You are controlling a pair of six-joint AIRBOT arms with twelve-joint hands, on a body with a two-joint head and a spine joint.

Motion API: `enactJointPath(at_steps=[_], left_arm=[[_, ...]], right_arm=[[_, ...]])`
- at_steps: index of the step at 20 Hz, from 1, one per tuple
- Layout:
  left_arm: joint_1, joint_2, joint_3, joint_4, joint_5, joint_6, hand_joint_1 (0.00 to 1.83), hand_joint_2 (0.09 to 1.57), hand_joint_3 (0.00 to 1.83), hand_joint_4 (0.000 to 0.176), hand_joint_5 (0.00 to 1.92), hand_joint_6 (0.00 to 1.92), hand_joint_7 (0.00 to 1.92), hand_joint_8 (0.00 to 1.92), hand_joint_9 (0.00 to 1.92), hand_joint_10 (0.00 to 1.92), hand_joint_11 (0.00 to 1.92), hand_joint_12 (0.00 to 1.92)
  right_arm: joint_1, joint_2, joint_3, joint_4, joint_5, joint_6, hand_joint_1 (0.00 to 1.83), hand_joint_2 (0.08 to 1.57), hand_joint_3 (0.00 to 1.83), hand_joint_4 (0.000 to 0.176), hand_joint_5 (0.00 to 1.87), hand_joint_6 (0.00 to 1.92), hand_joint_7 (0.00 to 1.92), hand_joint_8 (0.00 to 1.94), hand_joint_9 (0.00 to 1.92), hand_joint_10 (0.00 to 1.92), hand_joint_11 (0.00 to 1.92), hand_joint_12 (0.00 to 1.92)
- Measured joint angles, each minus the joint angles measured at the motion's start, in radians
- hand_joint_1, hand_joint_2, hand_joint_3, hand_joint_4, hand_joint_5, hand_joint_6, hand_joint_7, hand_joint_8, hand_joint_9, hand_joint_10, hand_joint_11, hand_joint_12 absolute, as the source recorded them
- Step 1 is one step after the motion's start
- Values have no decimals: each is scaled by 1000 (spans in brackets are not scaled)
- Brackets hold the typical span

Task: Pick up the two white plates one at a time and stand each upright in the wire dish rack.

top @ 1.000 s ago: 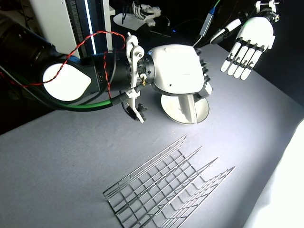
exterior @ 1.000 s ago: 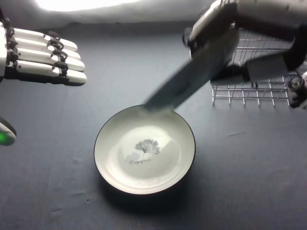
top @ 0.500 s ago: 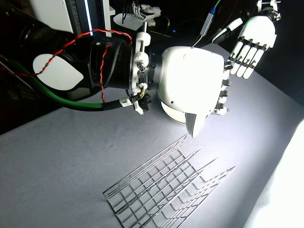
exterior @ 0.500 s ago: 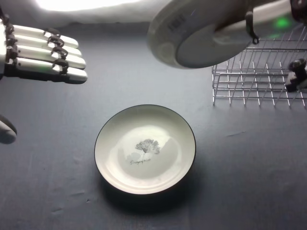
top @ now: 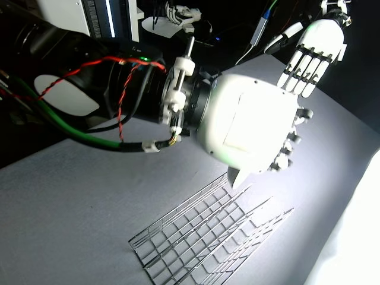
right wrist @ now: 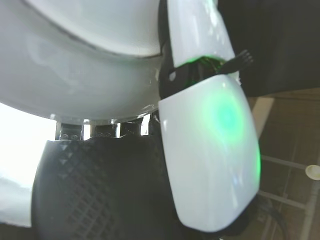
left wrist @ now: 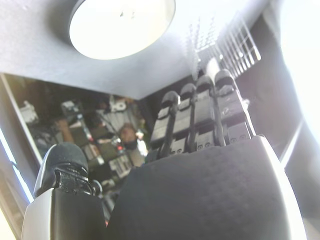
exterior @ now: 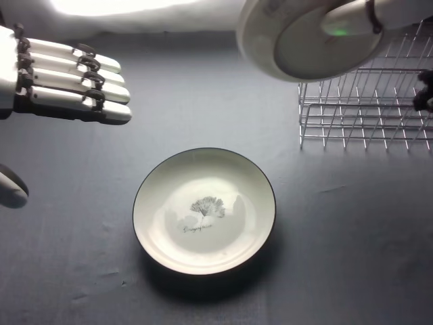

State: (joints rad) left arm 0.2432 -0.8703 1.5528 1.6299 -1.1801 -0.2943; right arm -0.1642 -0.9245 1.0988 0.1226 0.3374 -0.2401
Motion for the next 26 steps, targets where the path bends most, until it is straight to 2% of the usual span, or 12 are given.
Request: enactJointPath(at_steps=[3, 7, 15, 16, 17, 21, 26], left_arm=[[7, 0, -9, -3, 11, 2, 0, 1097, 4, 0, 0, 0, 0, 0, 0, 0, 0, 0], [15, -9, -31, 0, 32, 16, 0, 1085, 0, 0, 17, 7, 0, 0, 0, 0, 0, 0], [96, -17, -86, -8, 84, 50, 0, 1089, 1, 0, 0, 0, 0, 0, 0, 0, 0, 0], [104, -17, -93, -11, 91, 53, 0, 1091, 2, 0, 0, 0, 0, 0, 0, 0, 0, 0], [118, -18, -100, -11, 102, 63, 0, 1084, 0, 0, 0, 0, 0, 0, 0, 0, 0, 0], [160, -25, -121, -13, 138, 84, 0, 1089, 1, 0, 2, 0, 0, 0, 0, 0, 0, 0], [203, -37, -146, -32, 206, 121, 0, 1085, 0, 0, 0, 0, 0, 0, 0, 0, 0, 0]], right_arm=[[0, 0, 29, 15, 0, 7, 1386, 1067, 0, 0, 1030, 937, 1149, 681, 950, 1016, 773, 1049], [0, 3, 67, 33, -1, 6, 1382, 1076, 0, 0, 1018, 982, 1126, 690, 932, 1044, 763, 1071], [13, 29, 80, 77, -21, 3, 1381, 1081, 0, 0, 1007, 1000, 1111, 726, 920, 1052, 757, 1086], [23, 29, 80, 78, -27, 2, 1386, 1067, 0, 0, 1039, 946, 1154, 656, 950, 1004, 779, 1069], [31, 32, 80, 89, -29, 2, 1380, 1085, 0, 0, 1007, 1003, 1099, 737, 909, 1071, 752, 1082], [42, 42, 86, 98, -23, 0, 1381, 1080, 1, 0, 998, 1015, 1121, 700, 927, 1044, 773, 1053], [30, 63, 112, 98, -27, -4, 1379, 1089, 1, 0, 991, 1021, 1091, 769, 904, 1071, 742, 1077]])
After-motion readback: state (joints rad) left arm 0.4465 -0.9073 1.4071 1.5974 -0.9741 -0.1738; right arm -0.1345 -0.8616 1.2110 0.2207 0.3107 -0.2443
